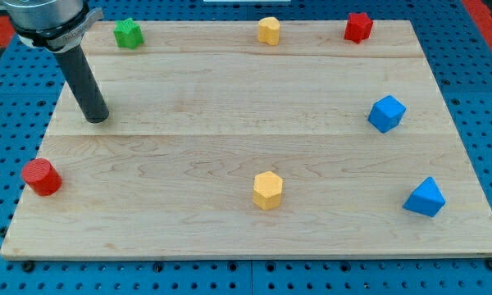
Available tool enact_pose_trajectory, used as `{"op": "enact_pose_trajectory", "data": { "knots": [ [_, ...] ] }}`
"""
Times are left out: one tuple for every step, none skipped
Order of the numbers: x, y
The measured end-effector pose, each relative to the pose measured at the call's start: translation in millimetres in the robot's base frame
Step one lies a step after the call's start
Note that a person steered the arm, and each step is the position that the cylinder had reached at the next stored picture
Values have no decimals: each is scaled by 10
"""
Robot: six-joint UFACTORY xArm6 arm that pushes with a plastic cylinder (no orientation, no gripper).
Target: Push the blue cube to the center of the board
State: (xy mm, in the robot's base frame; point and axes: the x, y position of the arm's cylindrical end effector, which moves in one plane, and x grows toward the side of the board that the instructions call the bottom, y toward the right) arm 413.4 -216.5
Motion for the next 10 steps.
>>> {"op": "enact_pose_trajectory", "data": {
  "knots": [
    [0,26],
    [0,337],
    [0,860],
    [-17,1217],
    [-59,1509],
    [-59,1619],
    [-74,1847],
    [-200,2319],
    [-463,2536],
    [-708,2898]
  ]
}}
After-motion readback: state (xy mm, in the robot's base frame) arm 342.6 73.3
